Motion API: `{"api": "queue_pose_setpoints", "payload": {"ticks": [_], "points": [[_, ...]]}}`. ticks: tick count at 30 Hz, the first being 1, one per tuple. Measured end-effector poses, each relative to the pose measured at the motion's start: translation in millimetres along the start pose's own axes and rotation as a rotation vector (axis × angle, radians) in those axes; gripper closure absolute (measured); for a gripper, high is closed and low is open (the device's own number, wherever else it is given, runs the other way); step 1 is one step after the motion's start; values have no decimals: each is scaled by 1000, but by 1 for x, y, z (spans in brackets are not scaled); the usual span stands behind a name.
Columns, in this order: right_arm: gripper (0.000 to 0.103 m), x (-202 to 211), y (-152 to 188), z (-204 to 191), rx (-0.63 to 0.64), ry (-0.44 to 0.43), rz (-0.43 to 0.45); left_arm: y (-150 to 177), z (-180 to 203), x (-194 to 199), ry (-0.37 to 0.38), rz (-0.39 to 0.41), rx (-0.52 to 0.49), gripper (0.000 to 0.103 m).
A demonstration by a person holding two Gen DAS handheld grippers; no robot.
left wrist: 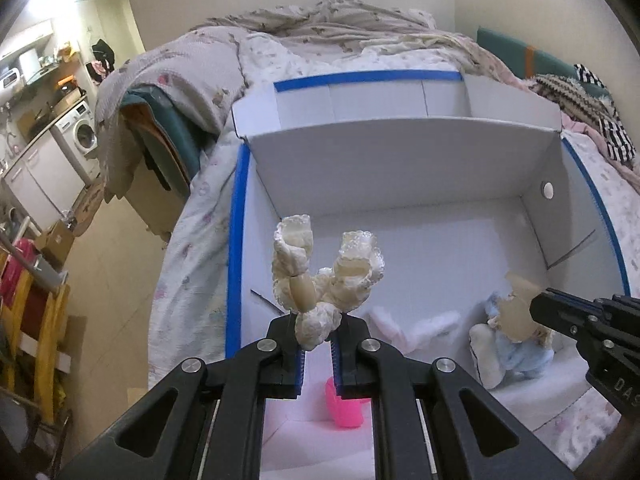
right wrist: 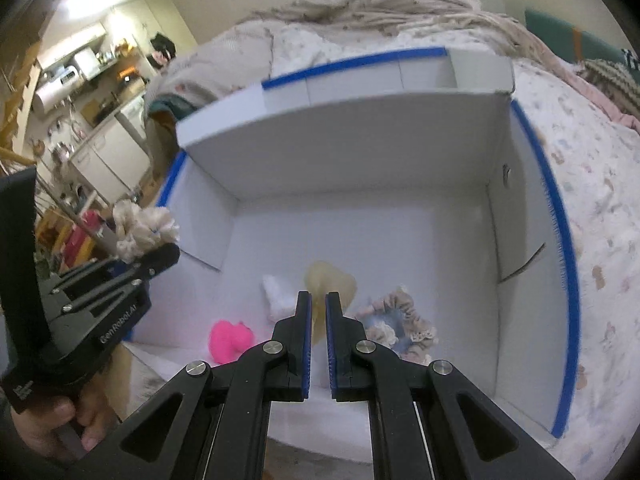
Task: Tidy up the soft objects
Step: 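Carry the scrunchie and tan cylinder over the box and lower them inside, then open both tools to release the scrunchie and cylinder in the box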
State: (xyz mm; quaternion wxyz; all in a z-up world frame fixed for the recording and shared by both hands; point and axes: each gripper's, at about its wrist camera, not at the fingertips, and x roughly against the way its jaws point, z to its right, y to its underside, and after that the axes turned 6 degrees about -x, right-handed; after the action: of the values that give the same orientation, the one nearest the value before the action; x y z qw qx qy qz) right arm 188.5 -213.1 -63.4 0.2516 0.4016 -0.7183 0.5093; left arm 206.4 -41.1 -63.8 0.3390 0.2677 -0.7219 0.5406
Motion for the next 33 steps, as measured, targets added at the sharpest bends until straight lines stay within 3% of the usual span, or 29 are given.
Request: {"api": "queue_pose_setpoints", "payload": {"ticks": [4,10,15,20,25,29,33], "points": [[94,-7,0,3,-4,5,-15,1,3,-5,18,0,5,93],[94,-16,-1,11,-18,27,-56,2,0,-24,51,-74,69,93],[94,-21,0,22,-47,34,-77,2,6,-36,61,-107,65,93],[94,-24,-1,24,-68,19,-91,5,8,-38,86,-111,70,93],[94,-28,-1,19,-58,9,-102,6,6,-38,57,-108,76,92],[91,-28,-2,18,-73,-9,-109,6,6,-36,50,-103,80,83],[89,-25,-1,14,-51,10,-95,8,7,-33,83,-84,82,82]]}}
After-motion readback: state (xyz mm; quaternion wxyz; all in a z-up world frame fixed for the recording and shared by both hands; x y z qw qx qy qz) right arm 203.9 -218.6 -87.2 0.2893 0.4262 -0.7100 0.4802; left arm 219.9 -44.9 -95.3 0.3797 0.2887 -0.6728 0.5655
